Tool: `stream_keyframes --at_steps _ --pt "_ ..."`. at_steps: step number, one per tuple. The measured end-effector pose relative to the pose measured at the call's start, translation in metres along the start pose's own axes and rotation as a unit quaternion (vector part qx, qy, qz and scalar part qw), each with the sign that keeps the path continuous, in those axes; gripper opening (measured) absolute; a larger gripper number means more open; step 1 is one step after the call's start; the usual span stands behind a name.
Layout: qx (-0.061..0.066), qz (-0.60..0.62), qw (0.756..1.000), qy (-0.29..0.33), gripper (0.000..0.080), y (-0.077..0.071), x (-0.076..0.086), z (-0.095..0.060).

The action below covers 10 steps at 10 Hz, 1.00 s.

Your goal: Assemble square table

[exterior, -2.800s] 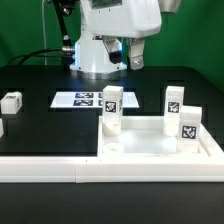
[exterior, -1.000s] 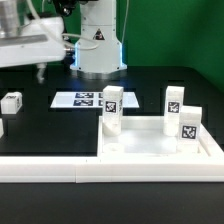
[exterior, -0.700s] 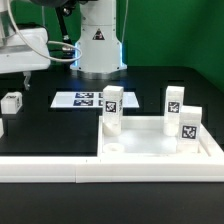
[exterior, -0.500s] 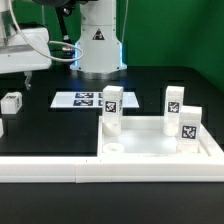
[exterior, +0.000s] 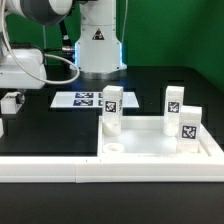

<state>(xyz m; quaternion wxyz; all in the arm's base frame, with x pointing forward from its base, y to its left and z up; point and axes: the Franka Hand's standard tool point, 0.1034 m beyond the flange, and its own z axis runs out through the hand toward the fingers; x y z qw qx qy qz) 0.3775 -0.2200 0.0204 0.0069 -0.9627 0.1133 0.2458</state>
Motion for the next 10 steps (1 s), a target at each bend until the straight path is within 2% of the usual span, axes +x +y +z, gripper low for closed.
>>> stream_keyframes --at_steps 1,2,3,4,5,7,10 --pt "0.010 0.015 0.998 -0.052 0.0649 -0.007 0.004 -0.008" --pt "0.010 0.012 0.998 -0.068 0.0649 -0.015 0.006 -0.012" --pt "0.023 0.018 0.993 -0.114 0.0649 -0.022 -0.006 -0.013" --pt "0.029 0.023 0.988 -0.151 0.0649 -0.018 -0.009 -0.010" --pt "0.029 0.026 0.984 -0.176 0.0649 -0.013 -0.011 0.000" --pt "0.027 0.028 0.984 -0.177 0.0649 -0.005 -0.017 0.015" --pt "0.036 0.043 0.981 -0.187 0.0649 0.005 -0.027 0.029"
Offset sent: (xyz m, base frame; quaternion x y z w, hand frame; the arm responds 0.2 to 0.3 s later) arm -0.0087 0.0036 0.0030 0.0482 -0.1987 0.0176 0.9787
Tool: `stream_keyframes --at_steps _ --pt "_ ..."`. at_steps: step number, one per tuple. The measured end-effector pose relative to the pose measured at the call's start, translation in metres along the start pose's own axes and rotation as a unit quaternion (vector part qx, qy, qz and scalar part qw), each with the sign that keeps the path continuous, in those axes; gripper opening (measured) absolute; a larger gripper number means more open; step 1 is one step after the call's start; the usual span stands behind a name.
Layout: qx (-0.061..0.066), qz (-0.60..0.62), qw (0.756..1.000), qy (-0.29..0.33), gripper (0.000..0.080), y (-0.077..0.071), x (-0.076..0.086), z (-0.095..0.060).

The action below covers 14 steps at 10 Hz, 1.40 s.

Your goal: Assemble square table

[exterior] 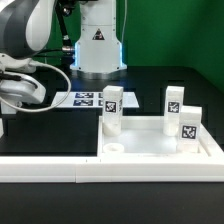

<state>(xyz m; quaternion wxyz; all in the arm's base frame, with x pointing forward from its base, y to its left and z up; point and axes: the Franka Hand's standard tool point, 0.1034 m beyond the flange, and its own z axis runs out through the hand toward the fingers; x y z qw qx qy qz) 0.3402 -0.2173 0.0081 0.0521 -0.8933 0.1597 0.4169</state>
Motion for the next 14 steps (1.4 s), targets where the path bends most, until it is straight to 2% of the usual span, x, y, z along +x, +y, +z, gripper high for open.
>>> stream_keyframes --at_steps 2,4,5,6,7,8,9,11,14 --pt "-0.001 0.000 1.000 -0.001 0.0649 0.000 0.000 0.001" --pt "-0.001 0.000 1.000 0.000 0.0389 0.000 0.000 0.001" --pt "0.001 -0.007 1.000 -0.010 0.0282 -0.002 -0.002 -0.005" --pt "0.007 -0.012 1.000 -0.026 0.0282 -0.005 -0.003 -0.014" --pt "0.020 -0.003 0.998 -0.061 0.0284 -0.001 -0.002 -0.021" --pt "0.040 0.016 0.994 -0.101 0.0284 0.003 0.000 -0.017" --pt "0.040 0.018 0.993 -0.107 0.0284 0.003 0.001 -0.013" --pt "0.030 0.015 0.995 -0.096 0.0284 -0.001 0.003 -0.013" --pt "0.030 0.015 0.995 -0.096 0.0285 -0.001 0.003 -0.013"
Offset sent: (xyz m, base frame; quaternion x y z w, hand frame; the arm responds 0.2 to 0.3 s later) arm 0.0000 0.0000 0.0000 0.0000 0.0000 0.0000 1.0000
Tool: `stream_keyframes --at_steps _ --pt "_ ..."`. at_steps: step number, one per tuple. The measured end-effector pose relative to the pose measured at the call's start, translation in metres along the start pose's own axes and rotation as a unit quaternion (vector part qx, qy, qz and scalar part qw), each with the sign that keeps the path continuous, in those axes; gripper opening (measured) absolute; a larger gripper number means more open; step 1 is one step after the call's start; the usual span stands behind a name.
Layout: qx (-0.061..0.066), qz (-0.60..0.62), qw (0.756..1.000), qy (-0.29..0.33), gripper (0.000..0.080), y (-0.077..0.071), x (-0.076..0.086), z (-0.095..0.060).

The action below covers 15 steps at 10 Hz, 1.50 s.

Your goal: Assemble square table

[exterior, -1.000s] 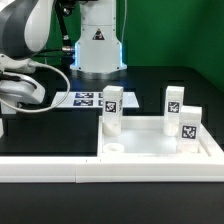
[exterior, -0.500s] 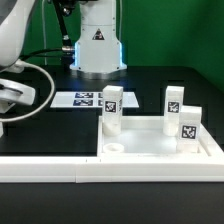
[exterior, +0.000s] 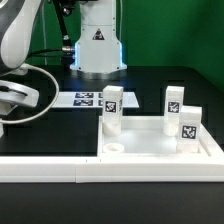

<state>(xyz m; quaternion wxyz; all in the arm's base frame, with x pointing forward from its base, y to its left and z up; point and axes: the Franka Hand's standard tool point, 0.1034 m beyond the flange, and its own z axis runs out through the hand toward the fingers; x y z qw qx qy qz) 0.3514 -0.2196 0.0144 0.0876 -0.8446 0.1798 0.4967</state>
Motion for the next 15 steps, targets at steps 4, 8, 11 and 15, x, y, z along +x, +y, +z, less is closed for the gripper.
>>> stream_keyframes --at_steps 4,8,11,15 --pt "0.000 0.000 1.000 -0.001 0.0631 0.0006 0.0002 0.0006" --pt "0.001 0.001 1.000 -0.001 0.0649 0.0011 0.0002 0.0009" --pt "0.001 0.001 1.000 -0.001 0.0429 0.0014 0.0003 0.0010" --pt "0.001 0.001 1.000 -0.001 0.0284 0.0017 0.0001 0.0010"
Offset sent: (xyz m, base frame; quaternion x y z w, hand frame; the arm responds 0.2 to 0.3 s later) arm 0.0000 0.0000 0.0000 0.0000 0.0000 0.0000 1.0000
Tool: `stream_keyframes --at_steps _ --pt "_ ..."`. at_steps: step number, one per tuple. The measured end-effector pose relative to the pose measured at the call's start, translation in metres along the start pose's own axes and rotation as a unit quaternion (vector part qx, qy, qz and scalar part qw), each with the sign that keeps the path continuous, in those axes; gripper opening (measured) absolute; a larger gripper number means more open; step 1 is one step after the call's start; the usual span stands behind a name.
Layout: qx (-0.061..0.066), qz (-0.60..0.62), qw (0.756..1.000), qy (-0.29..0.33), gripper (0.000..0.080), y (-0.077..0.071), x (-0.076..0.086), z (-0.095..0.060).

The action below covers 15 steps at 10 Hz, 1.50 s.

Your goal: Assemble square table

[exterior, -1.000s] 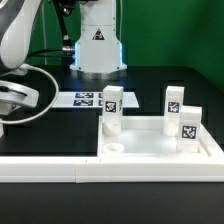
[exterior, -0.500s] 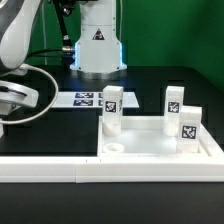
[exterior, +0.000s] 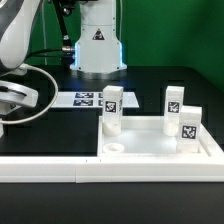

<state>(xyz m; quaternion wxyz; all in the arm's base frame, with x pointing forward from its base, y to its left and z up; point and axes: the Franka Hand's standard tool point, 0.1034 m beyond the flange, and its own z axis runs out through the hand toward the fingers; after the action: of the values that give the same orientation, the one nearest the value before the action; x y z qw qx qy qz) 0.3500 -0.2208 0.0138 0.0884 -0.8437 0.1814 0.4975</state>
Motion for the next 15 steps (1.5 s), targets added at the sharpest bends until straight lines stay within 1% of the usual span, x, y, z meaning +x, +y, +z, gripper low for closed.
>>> stream_keyframes --at_steps 4,5,6,8,9,11,12,13,14,15 --pt "0.000 0.000 1.000 0.000 0.0284 0.000 0.000 0.000" --pt "0.000 -0.001 1.000 -0.003 0.0284 -0.003 -0.003 -0.002" --pt "0.001 -0.007 1.000 -0.009 0.0284 -0.016 -0.017 -0.016" --pt "0.008 0.003 1.000 -0.006 0.0285 -0.044 -0.052 -0.047" --pt "0.010 0.020 1.000 -0.016 0.0285 -0.057 -0.069 -0.057" --pt "0.004 0.014 0.999 0.043 0.0285 -0.057 -0.058 -0.063" --pt "0.003 0.007 0.997 0.081 0.0285 -0.060 -0.056 -0.066" --pt "0.002 0.009 0.994 0.113 0.0285 -0.066 -0.056 -0.071" --pt "-0.006 0.003 0.987 0.162 0.0287 -0.085 -0.057 -0.089" --pt "-0.006 0.021 0.982 0.186 0.0287 -0.109 -0.068 -0.108"
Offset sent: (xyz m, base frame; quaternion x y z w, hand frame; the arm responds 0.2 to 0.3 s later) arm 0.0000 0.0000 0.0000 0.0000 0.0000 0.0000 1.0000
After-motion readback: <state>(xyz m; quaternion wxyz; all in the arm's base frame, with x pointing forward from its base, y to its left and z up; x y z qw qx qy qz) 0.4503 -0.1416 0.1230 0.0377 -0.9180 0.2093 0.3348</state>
